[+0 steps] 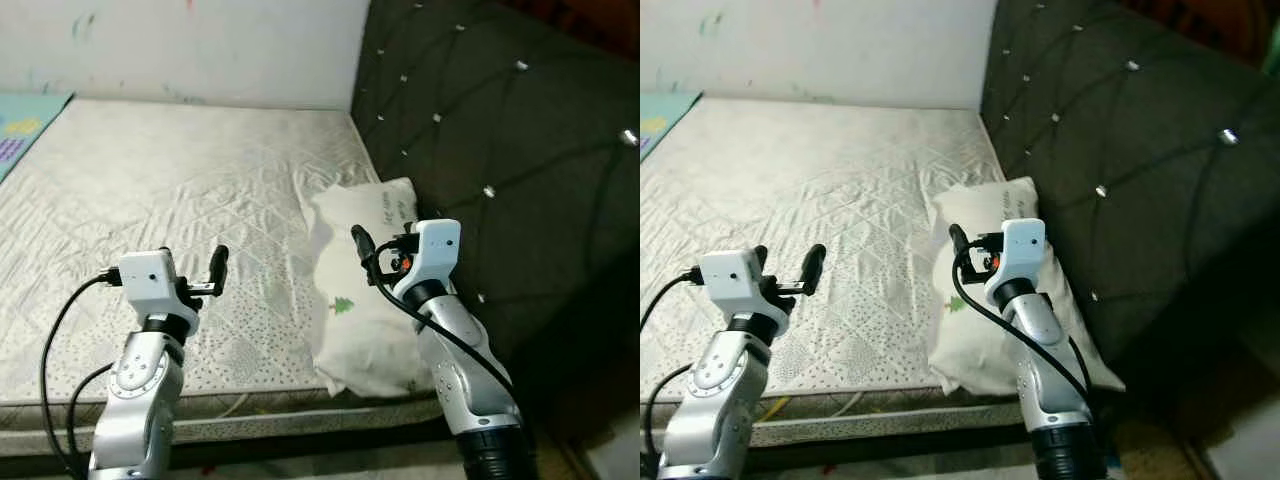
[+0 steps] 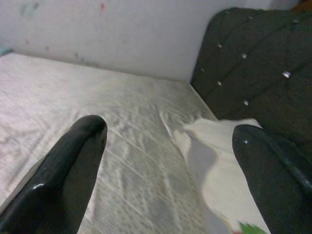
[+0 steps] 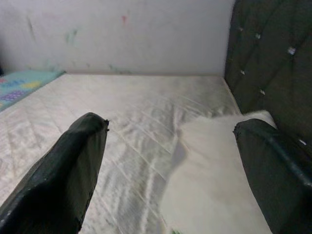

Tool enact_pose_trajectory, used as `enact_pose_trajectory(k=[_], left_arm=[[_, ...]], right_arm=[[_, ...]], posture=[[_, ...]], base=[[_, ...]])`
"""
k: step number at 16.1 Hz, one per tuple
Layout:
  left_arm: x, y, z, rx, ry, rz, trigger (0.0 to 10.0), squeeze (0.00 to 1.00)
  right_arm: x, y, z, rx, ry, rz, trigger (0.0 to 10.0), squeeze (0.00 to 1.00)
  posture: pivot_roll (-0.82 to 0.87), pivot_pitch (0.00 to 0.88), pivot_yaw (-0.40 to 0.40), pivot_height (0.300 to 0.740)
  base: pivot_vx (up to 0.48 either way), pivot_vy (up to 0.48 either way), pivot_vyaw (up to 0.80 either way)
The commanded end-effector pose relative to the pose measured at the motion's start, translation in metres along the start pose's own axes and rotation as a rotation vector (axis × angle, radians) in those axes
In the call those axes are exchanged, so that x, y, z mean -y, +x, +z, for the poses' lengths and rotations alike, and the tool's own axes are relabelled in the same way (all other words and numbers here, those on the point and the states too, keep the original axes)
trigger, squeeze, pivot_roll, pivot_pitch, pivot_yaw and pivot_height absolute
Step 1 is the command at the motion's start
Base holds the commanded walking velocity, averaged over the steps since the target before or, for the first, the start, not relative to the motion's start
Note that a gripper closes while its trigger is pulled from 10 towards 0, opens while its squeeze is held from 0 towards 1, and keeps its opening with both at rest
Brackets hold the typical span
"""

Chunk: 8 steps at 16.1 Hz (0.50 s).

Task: Clean up the room

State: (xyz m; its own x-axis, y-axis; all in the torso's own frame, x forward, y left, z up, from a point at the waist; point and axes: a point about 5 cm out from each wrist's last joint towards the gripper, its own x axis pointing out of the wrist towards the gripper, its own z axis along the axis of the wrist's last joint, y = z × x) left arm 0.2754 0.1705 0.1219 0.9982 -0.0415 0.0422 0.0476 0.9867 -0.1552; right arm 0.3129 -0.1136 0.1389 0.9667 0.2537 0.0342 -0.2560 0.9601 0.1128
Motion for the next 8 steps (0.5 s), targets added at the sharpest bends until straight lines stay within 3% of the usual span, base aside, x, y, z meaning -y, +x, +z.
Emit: enact_pose_trajectory(k=[1,6,8], left_arm=[[-0.0011,0.001,0.0024,0.005,0.015,0.004,10.0,0.0],[-0.0022,0.0014,0.0023,0.008,0.014,0.012,10.0,0.0],[-0.0005,0.0005,0.0036,0.023,0.015,-0.016,10.0,0.0]], right_arm=[[0.0042,0.0011,0.0014,0.001,0.004,-0.012,10.0,0.0],[0.004,0.0016,0.0007,-0.002,-0.002,-0.008,10.0,0.0],[0.0038,0.0016,0.0002,-0.003,-0.004,-0.006,10.0,0.0]], posture=[[-0.08,0.0,-0.059,0.74],[-0.08,0.0,-0.06,0.74],[-0.08,0.0,-0.06,0.74]], base=[[0.0,0.45,0.0],[0.0,0.444,0.0],[0.0,0.0,0.0]])
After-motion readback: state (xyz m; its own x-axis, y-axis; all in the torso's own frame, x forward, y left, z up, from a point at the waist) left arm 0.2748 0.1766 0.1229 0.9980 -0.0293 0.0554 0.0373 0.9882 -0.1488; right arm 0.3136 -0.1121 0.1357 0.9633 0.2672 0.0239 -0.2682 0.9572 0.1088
